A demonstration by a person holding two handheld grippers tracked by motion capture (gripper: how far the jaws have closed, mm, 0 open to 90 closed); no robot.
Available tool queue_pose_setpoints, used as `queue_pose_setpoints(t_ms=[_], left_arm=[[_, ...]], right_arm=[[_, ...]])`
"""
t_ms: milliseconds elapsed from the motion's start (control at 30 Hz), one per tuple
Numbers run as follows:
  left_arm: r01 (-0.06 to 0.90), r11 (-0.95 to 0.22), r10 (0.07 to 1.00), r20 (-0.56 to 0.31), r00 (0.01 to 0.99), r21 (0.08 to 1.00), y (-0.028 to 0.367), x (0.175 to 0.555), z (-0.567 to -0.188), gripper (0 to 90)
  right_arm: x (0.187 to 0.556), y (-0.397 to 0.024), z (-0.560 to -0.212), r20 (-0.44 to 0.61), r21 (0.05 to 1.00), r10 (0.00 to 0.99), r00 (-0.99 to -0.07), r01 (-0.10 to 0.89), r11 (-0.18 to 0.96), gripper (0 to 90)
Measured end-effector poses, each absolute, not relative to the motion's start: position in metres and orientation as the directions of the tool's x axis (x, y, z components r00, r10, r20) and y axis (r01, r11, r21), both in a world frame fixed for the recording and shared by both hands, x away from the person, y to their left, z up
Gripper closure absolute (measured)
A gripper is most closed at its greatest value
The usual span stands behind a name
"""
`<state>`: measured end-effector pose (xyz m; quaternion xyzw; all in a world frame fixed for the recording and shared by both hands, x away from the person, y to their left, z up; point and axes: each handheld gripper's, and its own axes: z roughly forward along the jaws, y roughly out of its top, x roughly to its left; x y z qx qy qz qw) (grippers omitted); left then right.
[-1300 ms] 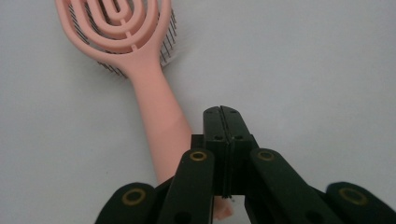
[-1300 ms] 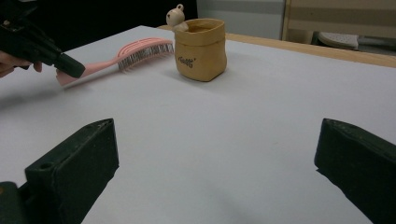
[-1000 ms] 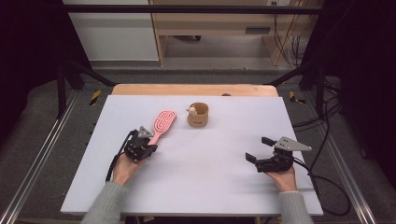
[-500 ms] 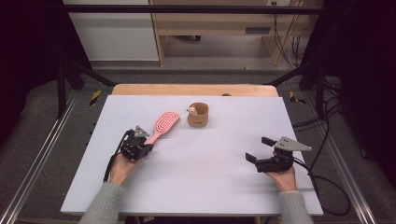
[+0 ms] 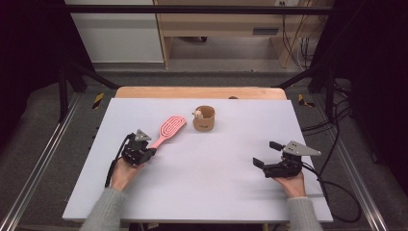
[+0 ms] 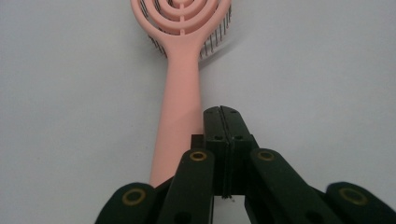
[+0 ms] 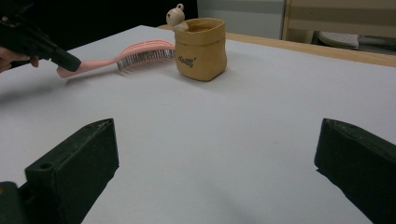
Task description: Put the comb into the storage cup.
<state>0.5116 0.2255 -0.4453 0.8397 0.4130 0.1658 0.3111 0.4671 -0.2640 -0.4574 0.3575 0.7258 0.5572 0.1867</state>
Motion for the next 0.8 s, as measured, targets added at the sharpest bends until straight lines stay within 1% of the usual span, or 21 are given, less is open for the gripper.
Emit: queue_pose_setpoints(t_ms=[233,267,300,333,367,400,467,500,533,567,633,667,700,733,800], left_arm=[[0.558,-0.435,0.790,0.003,0.613,0.706,0.229,0.504,-0.433,89.6],[0.553,-0.429,0.791,0.001,0.612,0.714,0.229,0.503,-0.431,87.1],[0.551,-0.420,0.791,-0.007,0.612,0.721,0.230,0.502,-0.428,84.0],[0.548,-0.408,0.792,-0.015,0.610,0.730,0.231,0.501,-0.426,77.8],[0.545,-0.400,0.794,-0.018,0.607,0.737,0.231,0.500,-0.423,77.8],[0.539,-0.392,0.793,-0.022,0.608,0.745,0.232,0.500,-0.421,71.0],[0.532,-0.384,0.790,-0.029,0.612,0.754,0.233,0.498,-0.417,64.3],[0.529,-0.379,0.794,-0.027,0.608,0.759,0.234,0.497,-0.414,64.3],[0.527,-0.371,0.793,-0.034,0.608,0.764,0.234,0.497,-0.413,60.7],[0.529,-0.361,0.793,-0.046,0.608,0.768,0.235,0.496,-0.411,56.9],[0.527,-0.346,0.798,-0.052,0.601,0.776,0.236,0.495,-0.408,46.0],[0.522,-0.337,0.798,-0.056,0.600,0.784,0.237,0.495,-0.407,46.0],[0.524,-0.328,0.800,-0.063,0.596,0.786,0.237,0.494,-0.406,36.0],[0.523,-0.326,0.802,-0.062,0.594,0.787,0.238,0.494,-0.405,36.0],[0.521,-0.321,0.804,-0.062,0.591,0.791,0.239,0.493,-0.403,29.6]], right_arm=[[0.467,-0.264,-0.458,0.129,0.941,0.727,-0.674,0.315,0.125,0.4],[0.467,-0.264,-0.458,0.129,0.941,0.728,-0.673,0.316,0.125,0.4],[0.467,-0.264,-0.458,0.129,0.941,0.728,-0.673,0.315,0.124,0.4],[0.467,-0.264,-0.457,0.129,0.941,0.728,-0.674,0.314,0.124,0.4],[0.467,-0.264,-0.457,0.129,0.941,0.728,-0.674,0.314,0.124,0.4],[0.467,-0.264,-0.457,0.127,0.942,0.728,-0.674,0.312,0.124,0.4],[0.467,-0.264,-0.457,0.130,0.941,0.728,-0.673,0.315,0.124,0.4],[0.467,-0.264,-0.458,0.129,0.941,0.728,-0.674,0.315,0.125,0.4],[0.467,-0.264,-0.458,0.130,0.941,0.728,-0.674,0.315,0.124,0.4],[0.467,-0.264,-0.457,0.130,0.941,0.727,-0.674,0.315,0.124,0.4],[0.467,-0.264,-0.457,0.129,0.942,0.728,-0.674,0.313,0.123,0.4],[0.467,-0.264,-0.457,0.129,0.942,0.728,-0.674,0.313,0.123,0.4],[0.467,-0.264,-0.457,0.130,0.941,0.727,-0.674,0.315,0.124,0.4],[0.467,-0.264,-0.457,0.130,0.941,0.727,-0.674,0.315,0.124,0.4],[0.467,-0.264,-0.458,0.129,0.940,0.727,-0.674,0.316,0.126,0.4]])
